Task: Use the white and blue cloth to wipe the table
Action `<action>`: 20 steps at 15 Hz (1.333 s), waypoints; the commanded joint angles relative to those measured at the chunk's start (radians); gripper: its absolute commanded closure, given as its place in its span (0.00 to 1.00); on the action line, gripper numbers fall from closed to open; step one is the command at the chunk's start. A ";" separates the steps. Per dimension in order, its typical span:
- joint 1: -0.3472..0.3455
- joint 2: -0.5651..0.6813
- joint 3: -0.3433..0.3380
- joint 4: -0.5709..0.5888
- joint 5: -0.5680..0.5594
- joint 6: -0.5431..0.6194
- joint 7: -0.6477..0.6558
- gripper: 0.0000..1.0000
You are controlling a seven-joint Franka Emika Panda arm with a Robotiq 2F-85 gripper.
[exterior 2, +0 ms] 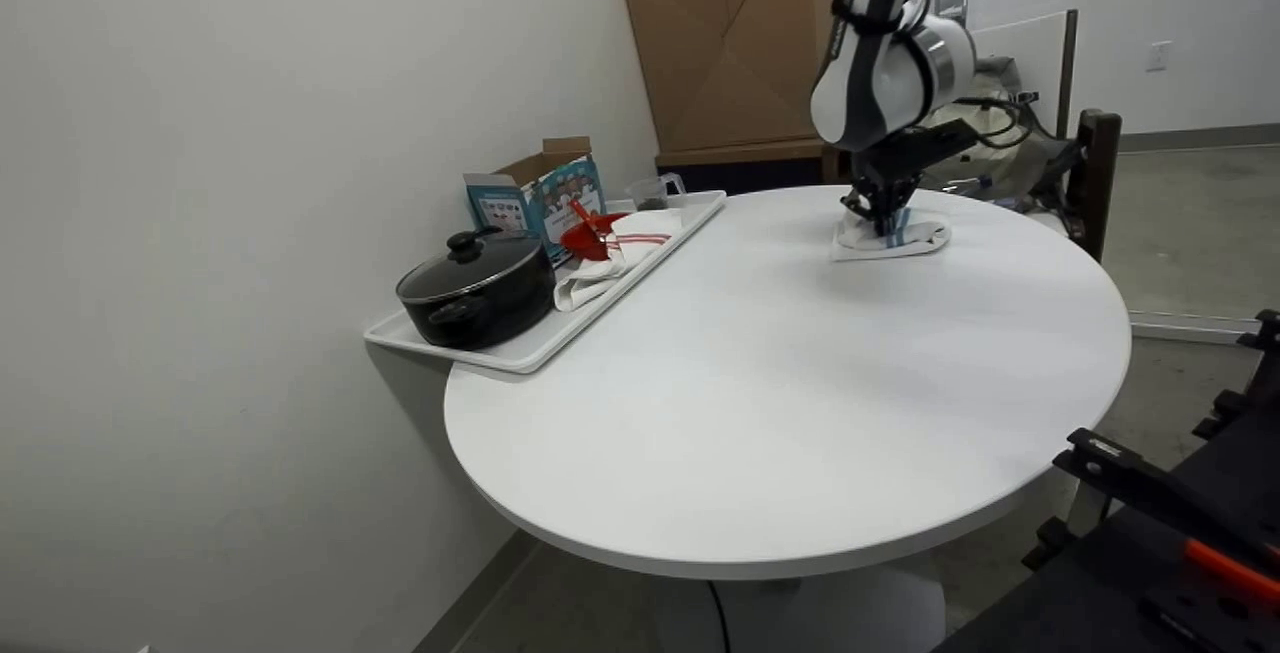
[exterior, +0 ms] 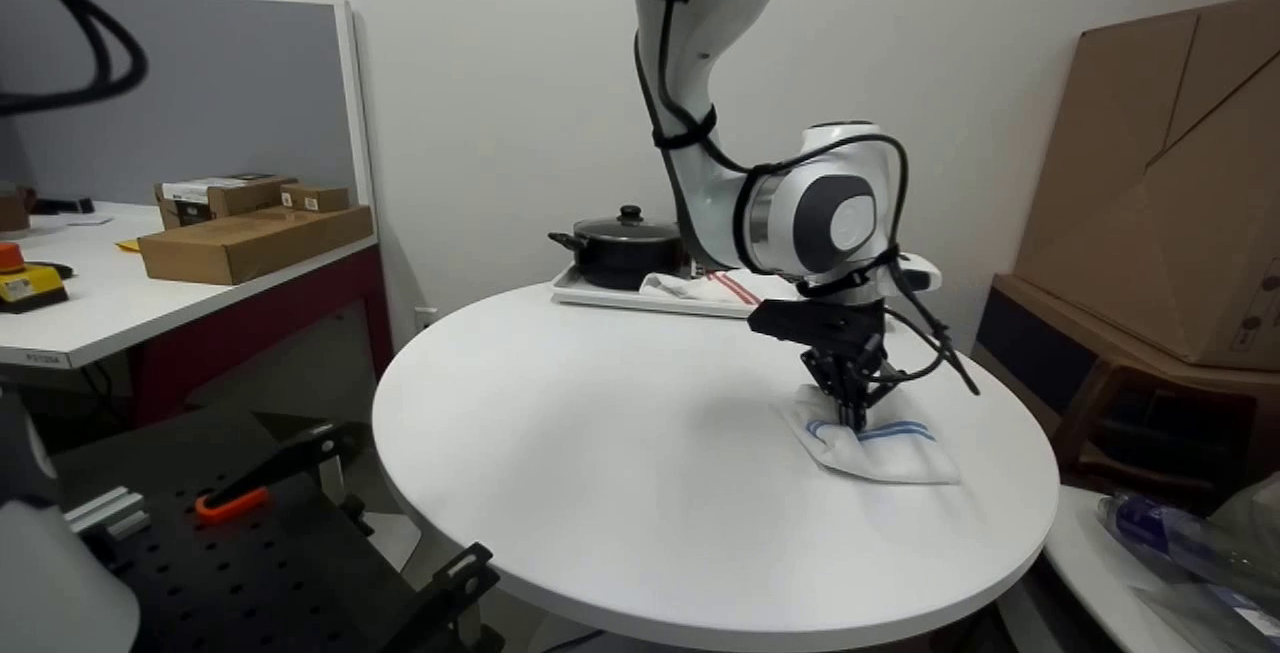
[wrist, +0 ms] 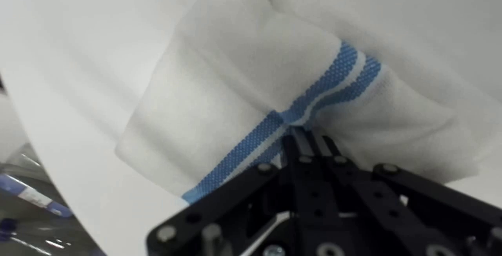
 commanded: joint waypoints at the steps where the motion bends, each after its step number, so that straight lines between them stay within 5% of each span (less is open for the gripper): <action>1: 0.109 0.043 0.010 0.048 -0.020 0.003 0.036 1.00; 12: 0.351 -0.098 0.112 -0.254 -0.108 0.255 -0.037 1.00; 20: 0.403 -0.253 0.304 -0.615 -0.168 0.411 -0.187 1.00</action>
